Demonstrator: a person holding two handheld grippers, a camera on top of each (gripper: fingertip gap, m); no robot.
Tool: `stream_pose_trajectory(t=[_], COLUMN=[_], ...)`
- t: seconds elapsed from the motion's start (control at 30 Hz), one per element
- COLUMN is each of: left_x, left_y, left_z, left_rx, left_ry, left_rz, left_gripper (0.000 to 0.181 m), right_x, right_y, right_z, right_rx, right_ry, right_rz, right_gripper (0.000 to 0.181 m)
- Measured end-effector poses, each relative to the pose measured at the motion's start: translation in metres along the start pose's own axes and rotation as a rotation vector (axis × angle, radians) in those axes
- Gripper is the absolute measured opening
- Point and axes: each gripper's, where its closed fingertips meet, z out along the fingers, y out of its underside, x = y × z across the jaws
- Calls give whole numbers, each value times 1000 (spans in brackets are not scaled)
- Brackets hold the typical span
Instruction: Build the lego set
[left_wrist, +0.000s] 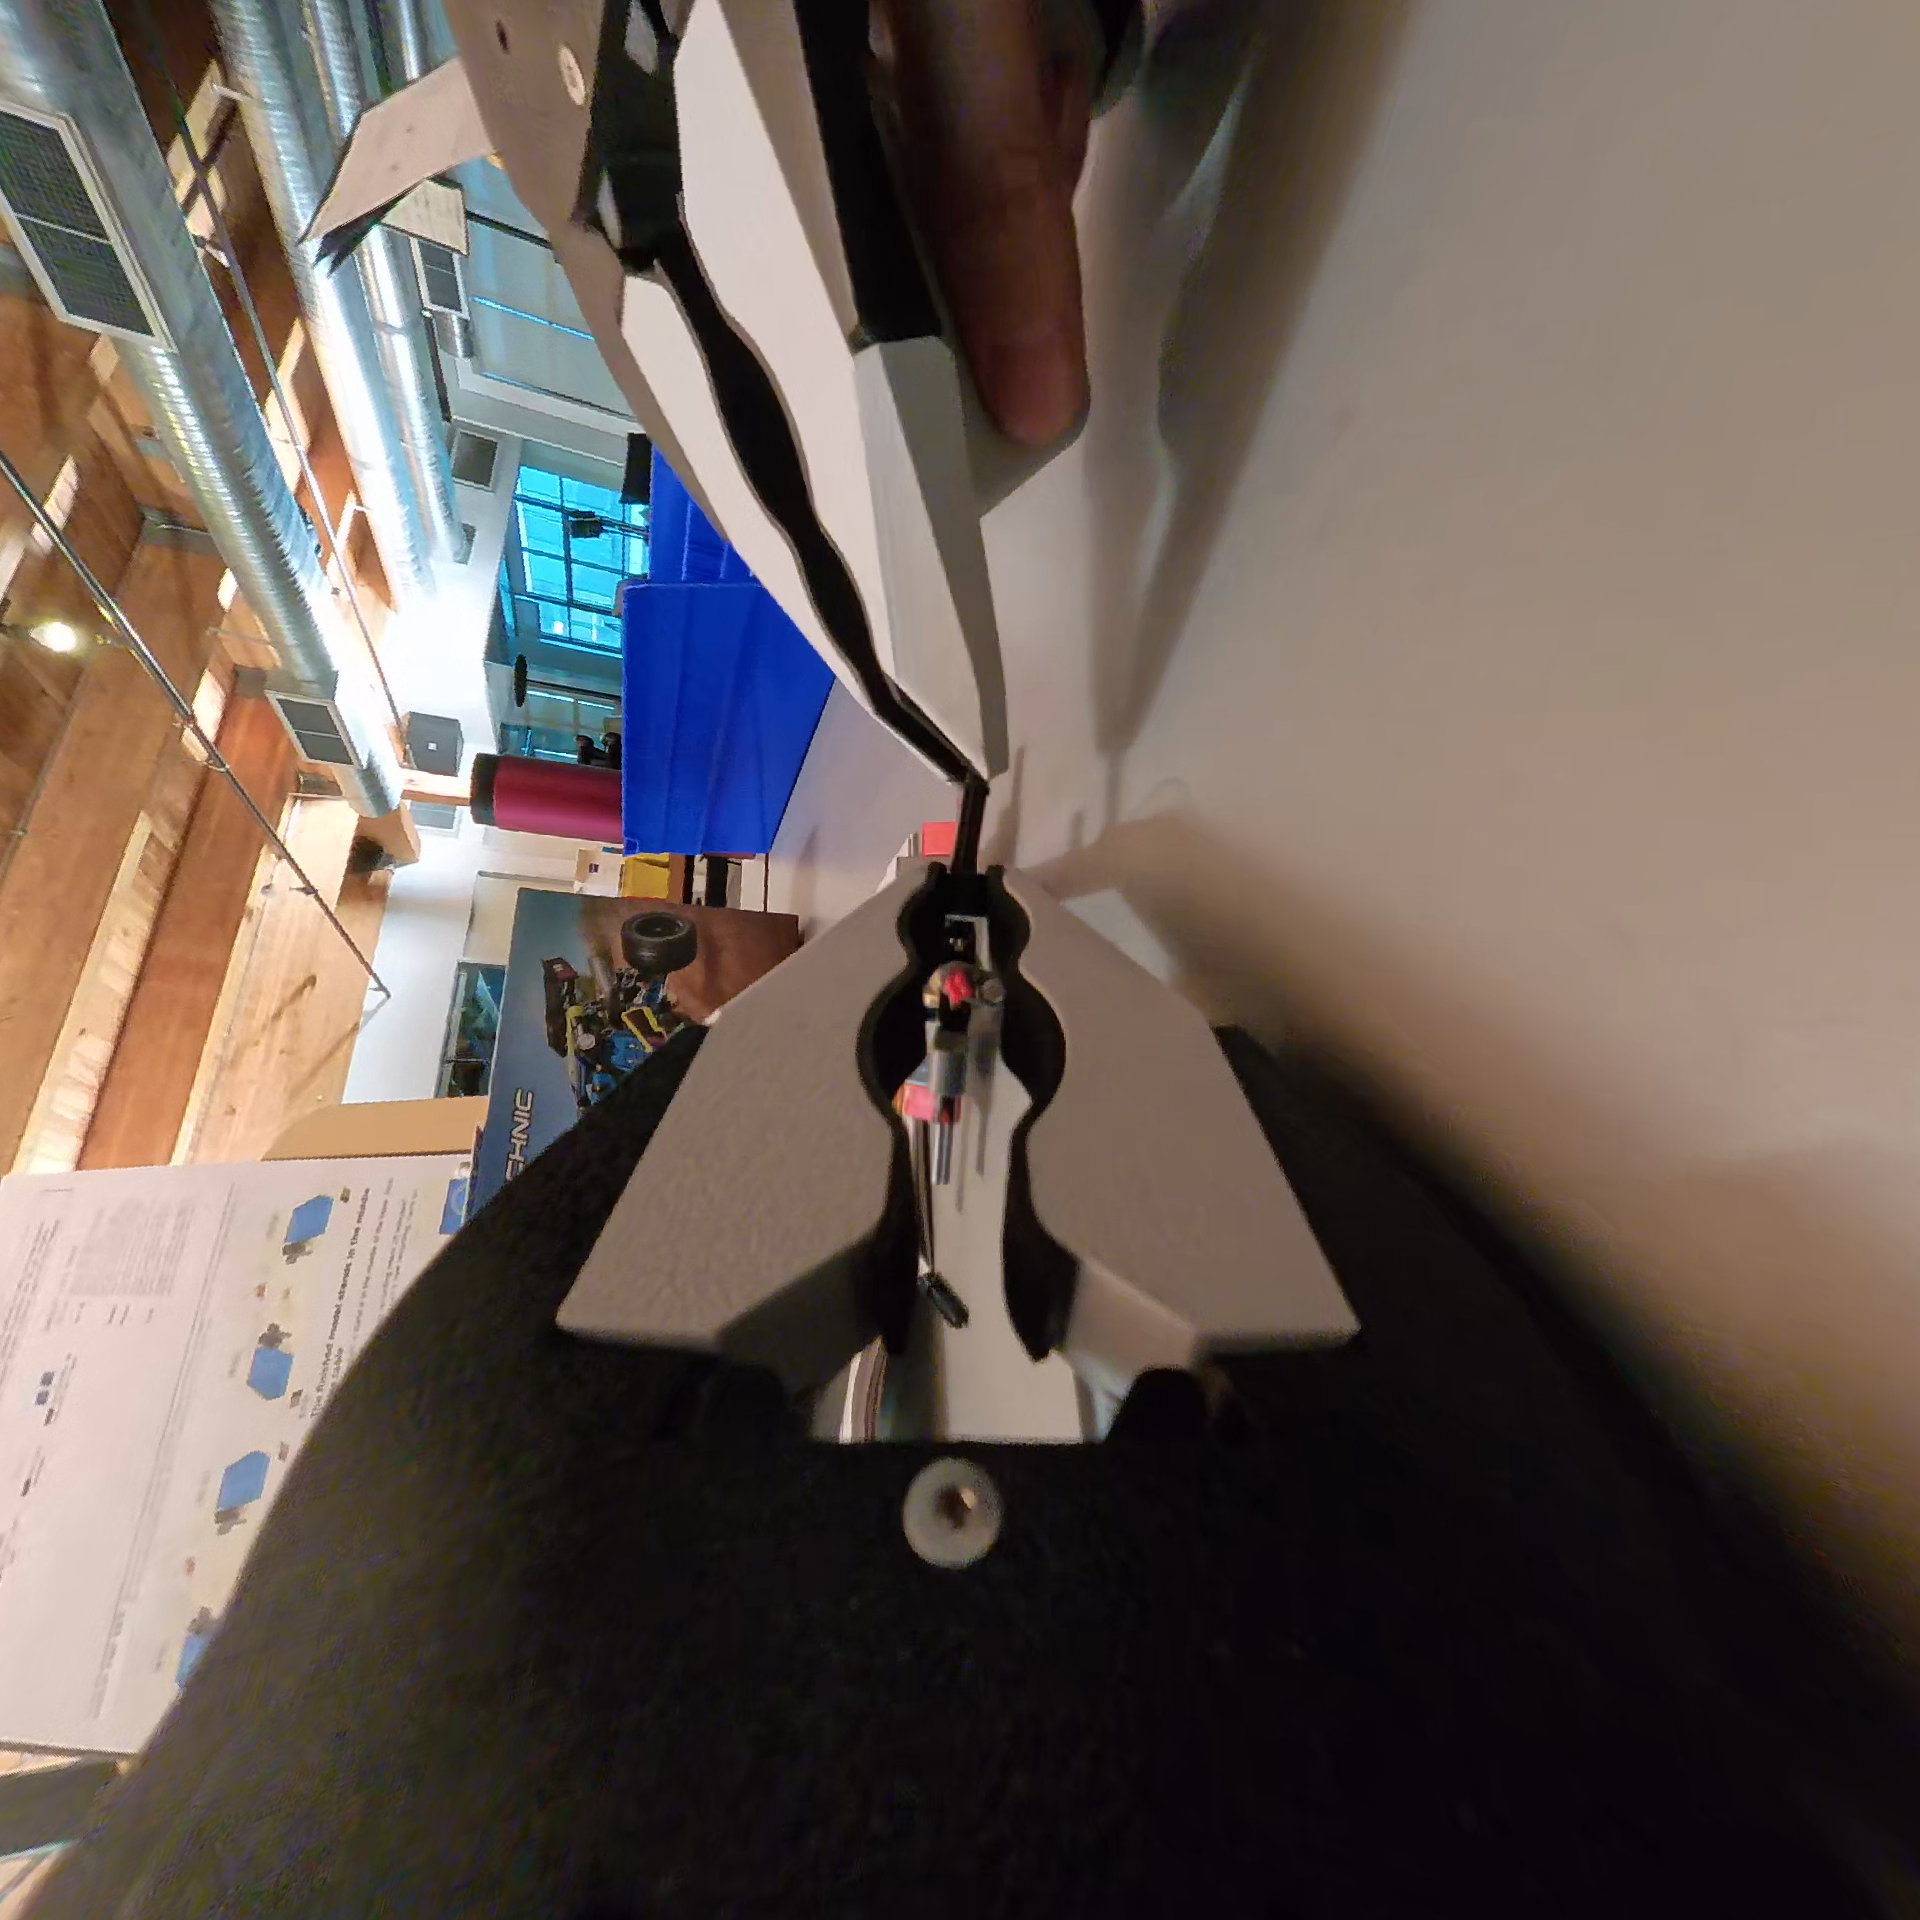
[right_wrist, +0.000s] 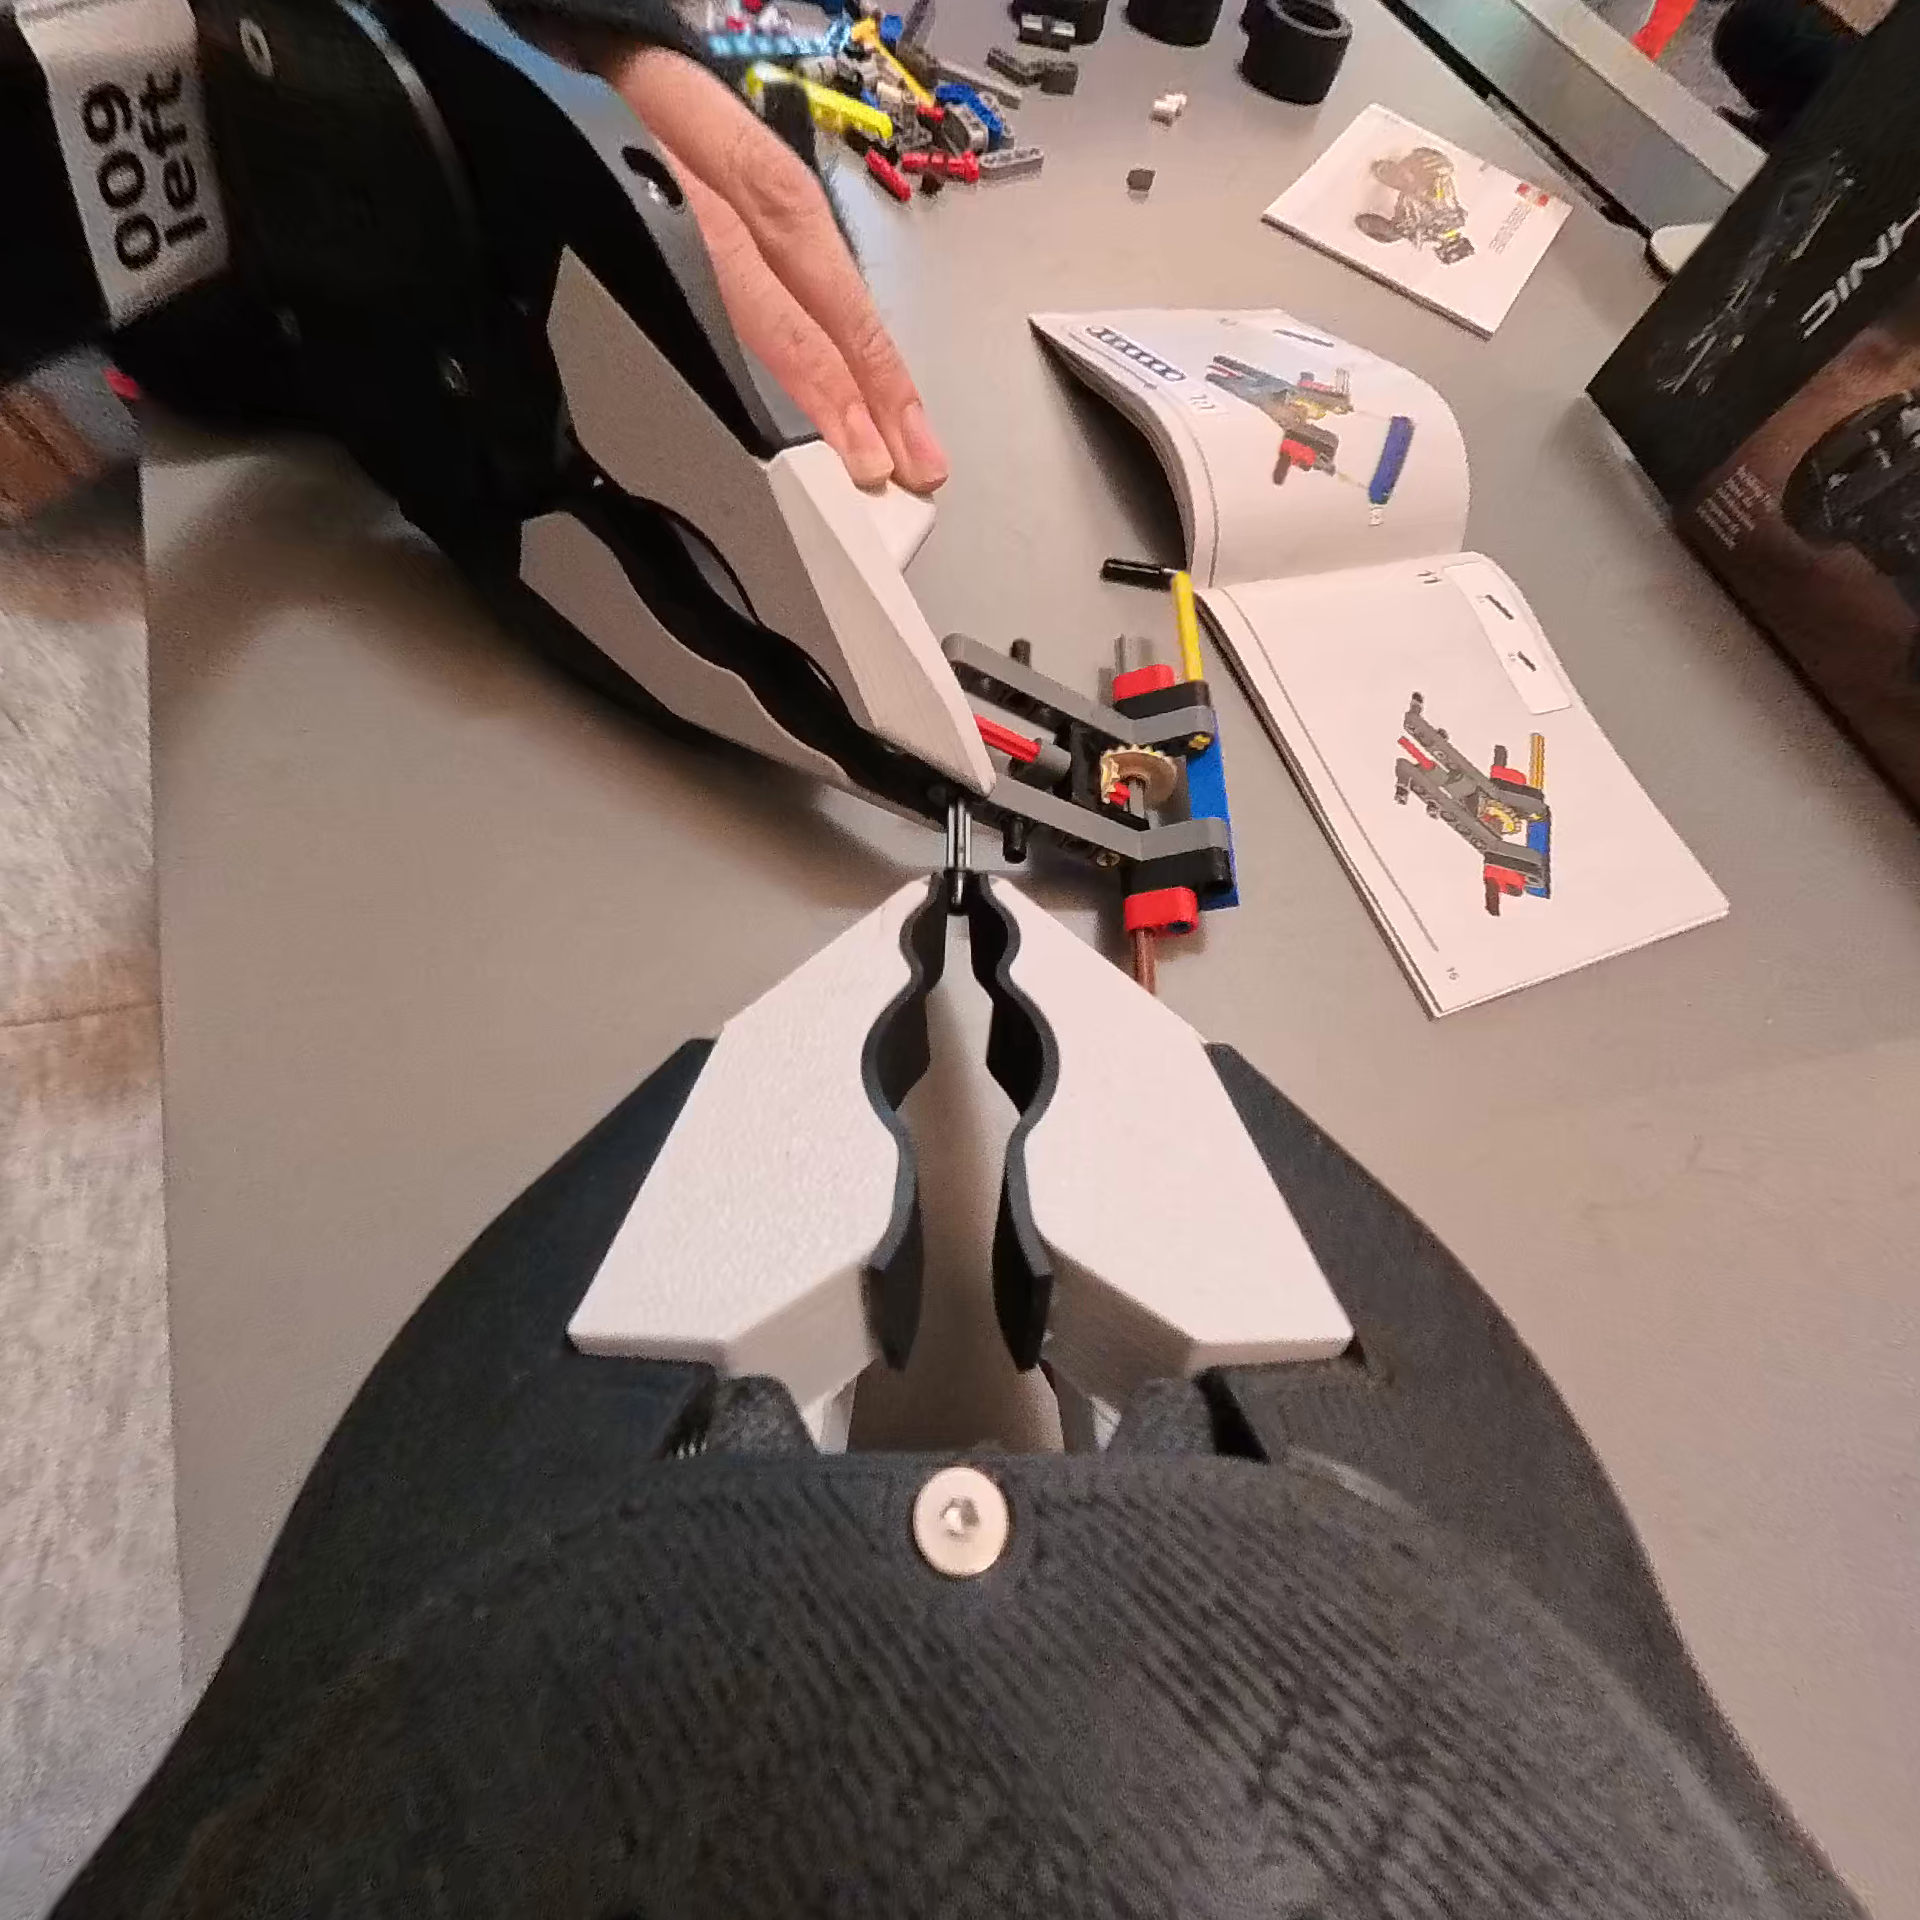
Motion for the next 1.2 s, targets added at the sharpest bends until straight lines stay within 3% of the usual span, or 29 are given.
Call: stream_pose_trajectory(t=[0.43,0.57,1.0,1.2], left_x=[2,1,5,12], left_y=[10,15,24,18], left_z=[2,3,6,6], left_rx=[-16,-33,-61,-27], left_ry=[21,18,51,66], left_rz=[-58,-80,-152,-97], left_gripper=[5,5,6,7], right_x=[4,7,2,9], right_y=[-6,-10,-12,-4], right_z=[2,5,11,5], right_rx=[-206,-211,-177,-56], right_ry=[351,454,413,329], right_rz=[-670,-761,-574,-380], right_gripper=[3,3,3,3])
